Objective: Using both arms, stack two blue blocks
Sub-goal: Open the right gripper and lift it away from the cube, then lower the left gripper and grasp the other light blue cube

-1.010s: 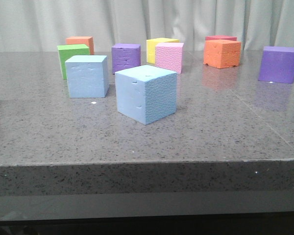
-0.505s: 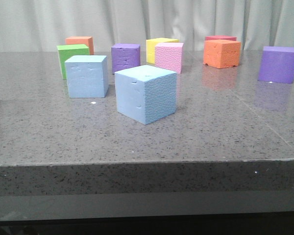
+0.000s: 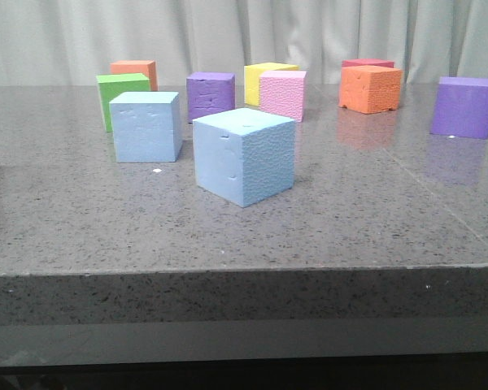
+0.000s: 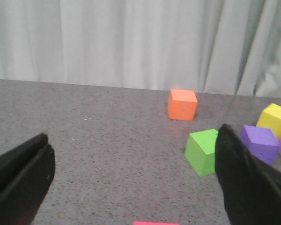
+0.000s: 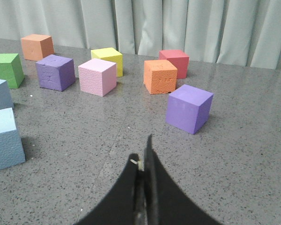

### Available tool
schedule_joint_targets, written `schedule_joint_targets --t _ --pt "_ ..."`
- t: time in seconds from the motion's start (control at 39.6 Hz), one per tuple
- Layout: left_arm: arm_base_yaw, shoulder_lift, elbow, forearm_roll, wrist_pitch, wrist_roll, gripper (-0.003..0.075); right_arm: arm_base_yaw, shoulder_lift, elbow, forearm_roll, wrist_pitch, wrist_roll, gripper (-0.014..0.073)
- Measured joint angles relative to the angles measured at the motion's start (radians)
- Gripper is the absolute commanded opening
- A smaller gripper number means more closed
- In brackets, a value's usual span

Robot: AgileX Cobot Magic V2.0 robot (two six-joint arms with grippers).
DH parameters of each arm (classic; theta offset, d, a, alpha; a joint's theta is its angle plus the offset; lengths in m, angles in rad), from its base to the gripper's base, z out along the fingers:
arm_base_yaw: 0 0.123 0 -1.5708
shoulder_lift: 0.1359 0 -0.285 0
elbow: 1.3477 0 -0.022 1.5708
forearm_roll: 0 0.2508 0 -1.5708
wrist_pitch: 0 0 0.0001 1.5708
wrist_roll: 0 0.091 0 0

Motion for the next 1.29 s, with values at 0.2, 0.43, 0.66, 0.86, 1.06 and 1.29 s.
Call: schedule_joint_targets --t 0.2,0.43,0.66,0.86,1.06,1.29 --pt "-0.194 0.131 -0.065 -0.001 0.007 0.0 0.0672 0.0 0.0 0.0 0.0 0.0 0.0 -0.0068" --pt "-0.415 0.352 -0.207 0.022 0.078 0.0 0.0672 0.0 0.0 0.0 0.0 0.0 0.0 -0.0068" --pt "-0.478 0.603 -0.419 0.023 0.284 -0.004 0.0672 0.0 0.0 0.0 0.0 0.011 0.0 -0.0068" --pt "-0.478 0.799 -0.594 0.023 0.46 -0.081 0.0672 0.0 0.0 0.001 0.0 0.018 0.0 -0.0068" --pt "-0.478 0.939 -0.705 0.023 0.514 -0.125 0.0672 0.0 0.0 0.004 0.0 0.028 0.0 -0.0068" --pt "-0.478 1.05 -0.774 0.049 0.563 -0.188 0.0672 0.0 0.0 0.004 0.0 0.028 0.0 -0.0068"
